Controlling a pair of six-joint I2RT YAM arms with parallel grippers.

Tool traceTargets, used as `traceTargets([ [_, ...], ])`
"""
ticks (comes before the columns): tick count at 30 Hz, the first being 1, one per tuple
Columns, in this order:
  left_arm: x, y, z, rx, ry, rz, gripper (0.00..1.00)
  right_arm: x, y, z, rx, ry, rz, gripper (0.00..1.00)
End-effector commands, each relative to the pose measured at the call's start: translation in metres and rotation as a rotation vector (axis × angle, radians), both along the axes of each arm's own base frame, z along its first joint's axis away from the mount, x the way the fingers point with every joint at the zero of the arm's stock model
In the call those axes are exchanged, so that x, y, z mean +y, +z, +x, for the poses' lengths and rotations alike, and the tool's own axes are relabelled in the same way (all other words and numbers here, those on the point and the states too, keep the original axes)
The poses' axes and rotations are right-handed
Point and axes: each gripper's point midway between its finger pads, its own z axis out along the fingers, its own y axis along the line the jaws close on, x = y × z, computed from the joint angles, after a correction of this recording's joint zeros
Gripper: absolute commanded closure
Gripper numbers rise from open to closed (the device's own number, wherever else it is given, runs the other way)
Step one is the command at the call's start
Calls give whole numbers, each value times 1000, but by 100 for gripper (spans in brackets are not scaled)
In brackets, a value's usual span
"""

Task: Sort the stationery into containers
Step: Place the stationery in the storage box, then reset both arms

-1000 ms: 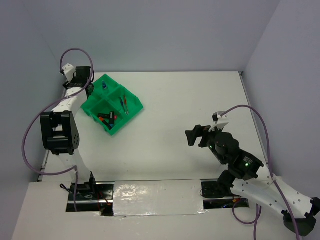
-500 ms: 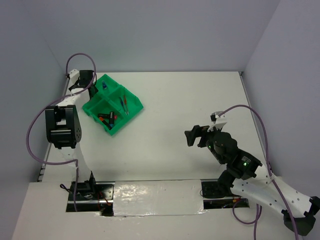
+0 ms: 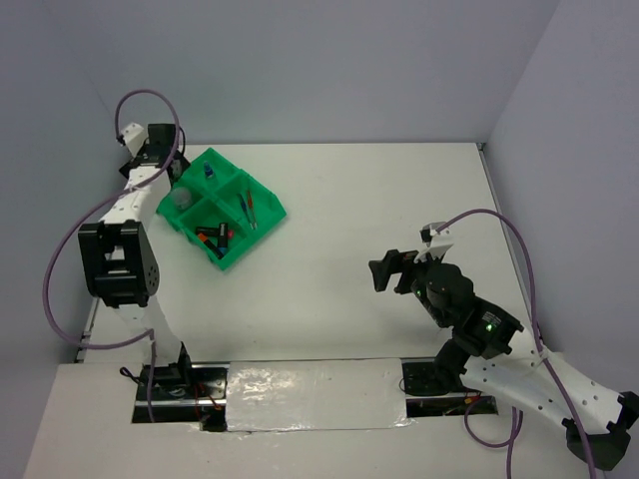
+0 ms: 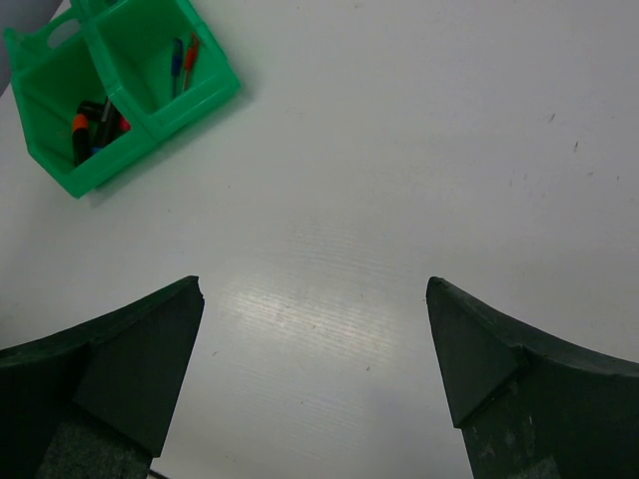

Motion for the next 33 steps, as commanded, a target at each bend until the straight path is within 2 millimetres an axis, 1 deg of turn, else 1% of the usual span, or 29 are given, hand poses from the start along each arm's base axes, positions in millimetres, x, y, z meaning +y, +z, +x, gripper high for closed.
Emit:
traceTargets([
  [1,-5,102,-18,-181,21,-25,1,-4,14,6,-33,-38,15,0],
  [2,-18,111,-21,-194,-54,-77,1,-6,19,7,-36,-52,16,0],
  [3,-27,129,-38,-219,-104,-99,1,-10,22,8,-42,-74,13,0],
  [4,-35,136,-46,-228,-150,-117,1,-12,25,8,-47,-82,14,0],
  [5,-44,142,-58,-228,-195,-129,1,-15,34,7,-54,-92,18,0],
  [6,-61,152,-80,-259,-274,-158,1,-18,39,7,-58,-99,19,0],
  [7,-67,154,-92,-269,-309,-162,1,-23,45,7,-62,-122,16,0],
  [8,-73,158,-105,-278,-352,-139,1,-30,56,3,-64,-135,18,0],
  [9,-78,163,-129,-297,-376,-122,1,-35,62,2,-67,-149,14,0],
  [10,-77,158,-145,-273,-378,-109,1,-44,72,-1,-73,-174,7,0],
  [11,-76,159,-159,-260,-392,-77,1,-50,78,-3,-77,-186,2,0],
  [12,-76,162,-180,-271,-404,-51,1,-55,82,-4,-80,-198,-8,0],
  [13,-77,161,-189,-266,-423,-30,1,-62,83,-7,-77,-215,-28,0],
  [14,-75,153,-199,-244,-449,8,1,-68,93,-9,-94,-225,-28,0],
  [15,-76,164,-213,-284,-460,38,1,-72,95,-10,-100,-232,-33,0],
  [17,-72,151,-230,-248,-463,68,1,-84,100,-13,-112,-267,-56,0],
  [18,-71,155,-242,-265,-458,88,1,-88,101,-14,-109,-279,-62,0],
  [19,-64,151,-250,-265,-408,100,1,-97,103,-18,-104,-302,-78,0],
  [20,-61,146,-263,-288,-376,108,1,-102,103,-20,-99,-311,-92,0],
  [21,-59,145,-269,-306,-361,109,1,-110,104,-25,-92,-324,-106,0],
  [22,-61,145,-271,-333,-372,113,1,-118,106,-27,-97,-349,-113,0],
  [23,-64,142,-280,-362,-379,115,1,-122,107,-29,-98,-355,-120,0],
  [25,-71,141,-289,-434,-410,118,1,-136,110,-35,-112,-389,-120,0],
  [27,-79,140,-289,-483,-451,116,1,-144,113,-41,-136,-402,-83,0],
  [29,-82,150,-296,-519,-464,123,1,-146,116,-45,-167,-390,-35,0],
  [33,-80,144,-296,-515,-445,111,1,-146,120,-48,-193,-377,6,0],
])
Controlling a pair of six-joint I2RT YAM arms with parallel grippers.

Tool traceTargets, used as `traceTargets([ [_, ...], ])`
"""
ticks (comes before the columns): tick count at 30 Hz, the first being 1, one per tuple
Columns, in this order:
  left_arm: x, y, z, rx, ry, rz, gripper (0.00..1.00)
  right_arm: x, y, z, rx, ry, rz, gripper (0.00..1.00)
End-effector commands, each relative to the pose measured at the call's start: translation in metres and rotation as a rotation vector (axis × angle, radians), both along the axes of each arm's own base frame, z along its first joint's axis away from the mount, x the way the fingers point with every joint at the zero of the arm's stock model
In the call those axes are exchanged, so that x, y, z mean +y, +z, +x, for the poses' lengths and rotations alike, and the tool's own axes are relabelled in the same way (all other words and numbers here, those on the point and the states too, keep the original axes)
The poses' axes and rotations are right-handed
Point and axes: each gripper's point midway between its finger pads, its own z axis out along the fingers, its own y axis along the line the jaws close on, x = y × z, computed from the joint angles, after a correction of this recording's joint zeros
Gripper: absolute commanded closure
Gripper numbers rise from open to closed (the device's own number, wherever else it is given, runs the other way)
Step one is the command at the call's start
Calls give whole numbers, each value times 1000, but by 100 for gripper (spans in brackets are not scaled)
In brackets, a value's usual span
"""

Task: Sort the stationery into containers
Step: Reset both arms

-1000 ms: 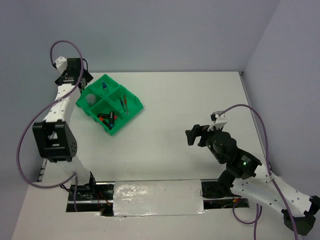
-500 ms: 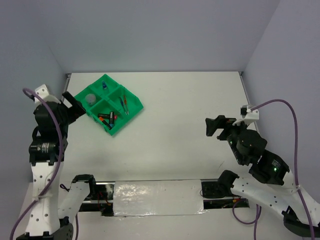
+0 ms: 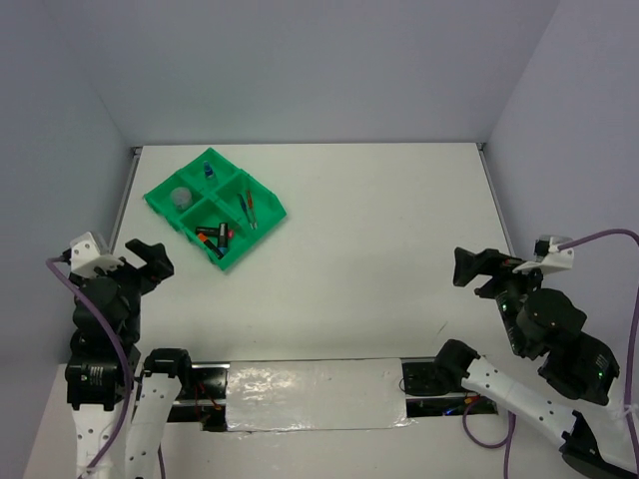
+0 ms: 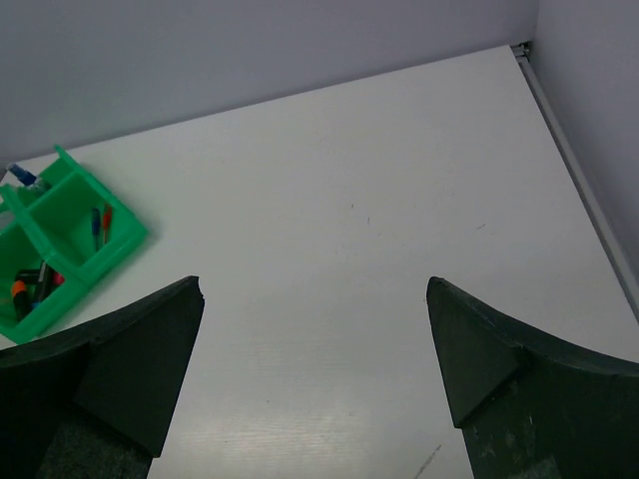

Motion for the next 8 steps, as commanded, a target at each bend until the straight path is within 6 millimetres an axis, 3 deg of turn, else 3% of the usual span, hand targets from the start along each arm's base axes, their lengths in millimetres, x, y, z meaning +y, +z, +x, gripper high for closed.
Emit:
traceTargets([
  [1,-2,7,5,-35,-12,5,1,-5,5,0,-22,-20,3,0],
  [8,-5,7,9,-34,-31,7,1,-3,2,3,0,-32,-12,0],
])
